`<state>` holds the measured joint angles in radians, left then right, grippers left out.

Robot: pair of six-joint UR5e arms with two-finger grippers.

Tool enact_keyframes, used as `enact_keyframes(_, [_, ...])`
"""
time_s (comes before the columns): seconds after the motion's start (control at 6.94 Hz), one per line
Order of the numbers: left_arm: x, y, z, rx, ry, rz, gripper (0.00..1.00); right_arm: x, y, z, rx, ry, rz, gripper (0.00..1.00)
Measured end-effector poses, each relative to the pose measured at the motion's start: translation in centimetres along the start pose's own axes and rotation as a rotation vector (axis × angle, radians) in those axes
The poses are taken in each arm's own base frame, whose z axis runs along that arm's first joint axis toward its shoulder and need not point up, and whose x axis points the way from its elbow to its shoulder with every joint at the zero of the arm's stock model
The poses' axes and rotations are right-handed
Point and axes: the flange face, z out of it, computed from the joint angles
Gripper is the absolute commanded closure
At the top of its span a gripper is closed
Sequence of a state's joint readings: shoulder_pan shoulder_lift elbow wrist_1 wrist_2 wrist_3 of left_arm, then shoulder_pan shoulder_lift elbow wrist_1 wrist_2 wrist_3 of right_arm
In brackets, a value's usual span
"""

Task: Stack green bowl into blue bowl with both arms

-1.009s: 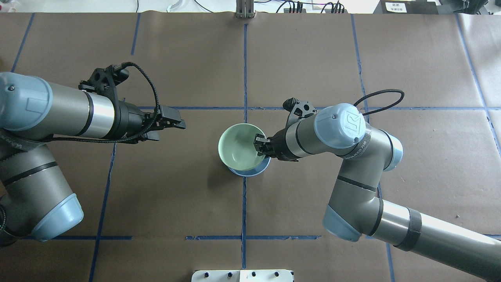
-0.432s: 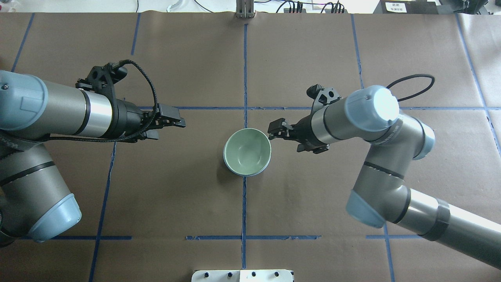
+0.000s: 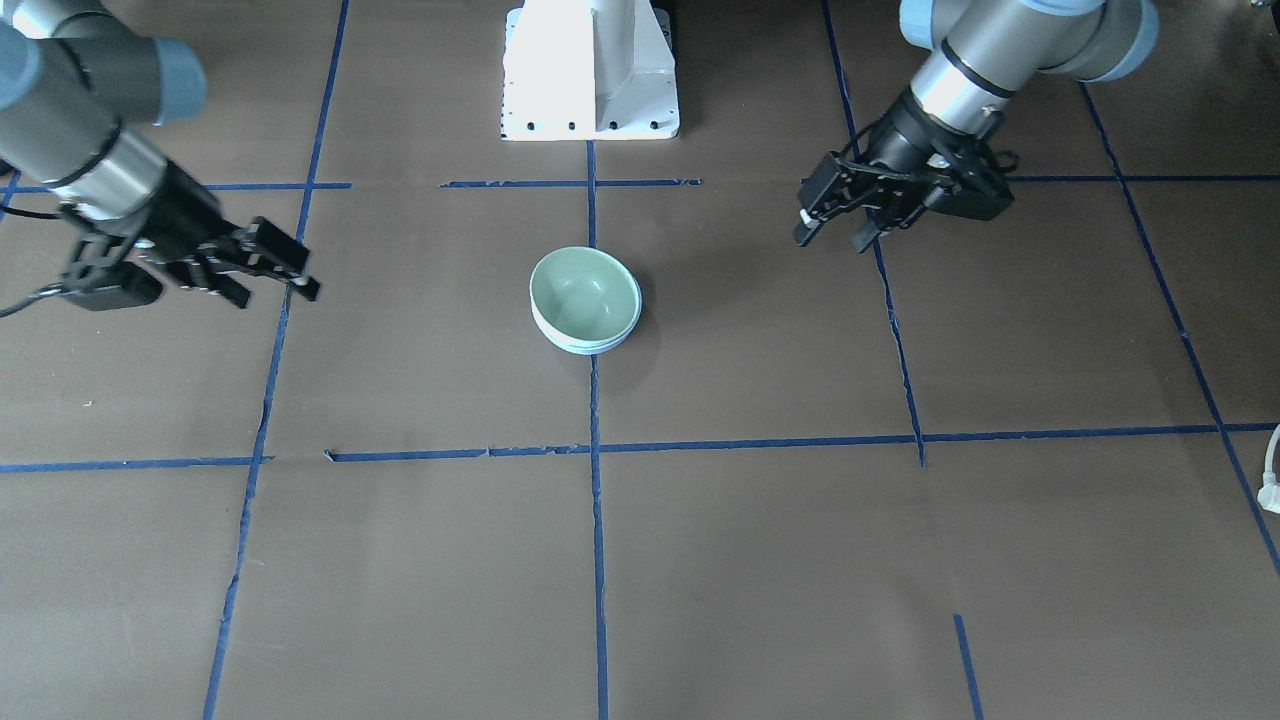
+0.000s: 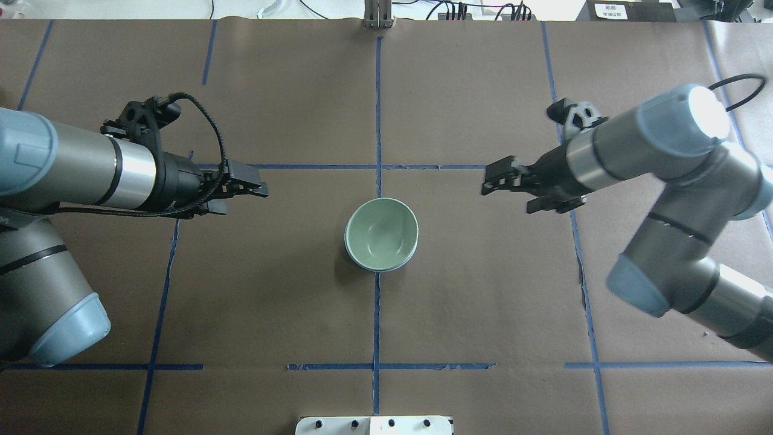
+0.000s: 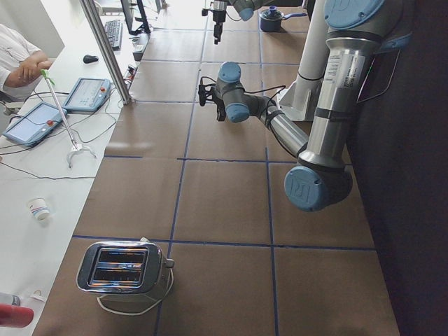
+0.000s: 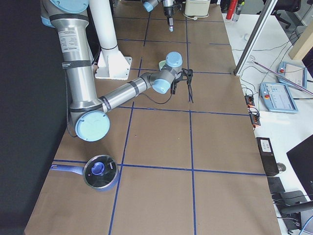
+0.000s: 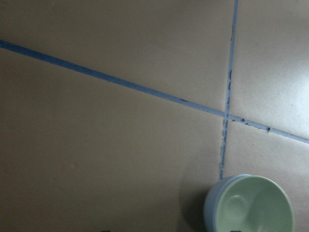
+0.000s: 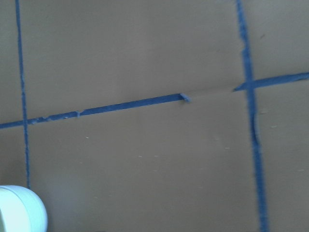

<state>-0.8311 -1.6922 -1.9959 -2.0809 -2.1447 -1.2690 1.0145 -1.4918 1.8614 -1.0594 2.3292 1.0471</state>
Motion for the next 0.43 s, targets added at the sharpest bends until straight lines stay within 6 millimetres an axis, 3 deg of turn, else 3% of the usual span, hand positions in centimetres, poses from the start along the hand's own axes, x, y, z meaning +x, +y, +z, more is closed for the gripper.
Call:
enact_keyframes(0.29, [-14.6, -4.4, -5.8, -0.032, -0.088, 0.168, 0.14, 15.0, -1.5, -6.1, 0.013, 0.14, -0.21, 0.0])
enact_keyframes(0.43, [-23.1, -7.2, -9.0, -0.031, -0.108, 0.24, 0.14, 21.8, -2.1, -9.5, -0.023, 0.226, -0.311, 0.0])
